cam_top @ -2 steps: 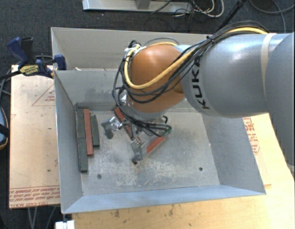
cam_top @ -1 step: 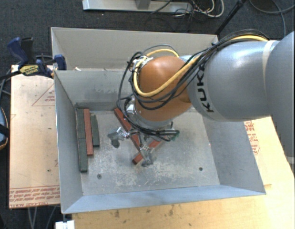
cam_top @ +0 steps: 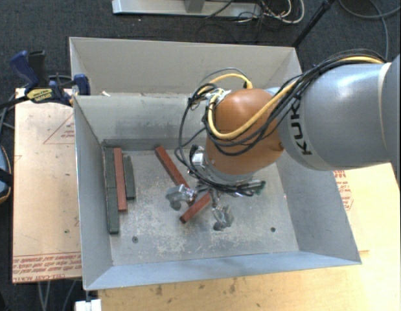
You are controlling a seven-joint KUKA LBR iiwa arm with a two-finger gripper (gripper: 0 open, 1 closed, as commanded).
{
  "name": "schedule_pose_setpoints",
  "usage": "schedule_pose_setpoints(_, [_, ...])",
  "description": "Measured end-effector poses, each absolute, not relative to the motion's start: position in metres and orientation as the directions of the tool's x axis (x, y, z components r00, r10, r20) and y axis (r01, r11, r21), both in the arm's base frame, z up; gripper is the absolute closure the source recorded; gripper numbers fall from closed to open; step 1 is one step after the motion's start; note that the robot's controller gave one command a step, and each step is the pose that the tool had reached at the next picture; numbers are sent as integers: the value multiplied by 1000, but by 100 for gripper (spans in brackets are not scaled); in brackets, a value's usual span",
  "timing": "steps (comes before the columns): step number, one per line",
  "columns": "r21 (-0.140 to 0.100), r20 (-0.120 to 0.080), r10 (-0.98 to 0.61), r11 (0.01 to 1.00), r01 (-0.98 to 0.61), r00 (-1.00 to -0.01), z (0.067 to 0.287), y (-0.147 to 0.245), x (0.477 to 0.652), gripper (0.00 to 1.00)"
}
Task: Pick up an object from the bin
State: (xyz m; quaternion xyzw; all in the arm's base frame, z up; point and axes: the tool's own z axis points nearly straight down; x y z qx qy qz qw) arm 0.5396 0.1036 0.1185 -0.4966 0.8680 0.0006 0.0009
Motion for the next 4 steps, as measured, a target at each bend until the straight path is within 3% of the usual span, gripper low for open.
schedule_pose_setpoints(1, [1,-3,-815,580,-815,-580,75,95,600,100])
schedule_pose_setpoints(2, [1,-4,-815,580,-815,-580,75,95,600,100])
schedule_pose_setpoints(3, [0,-3,-821,571,-821,-571,191,69,572,100])
schedule_pose_setpoints(4, [0,-3,-821,571,-821,-571,191,69,572,100])
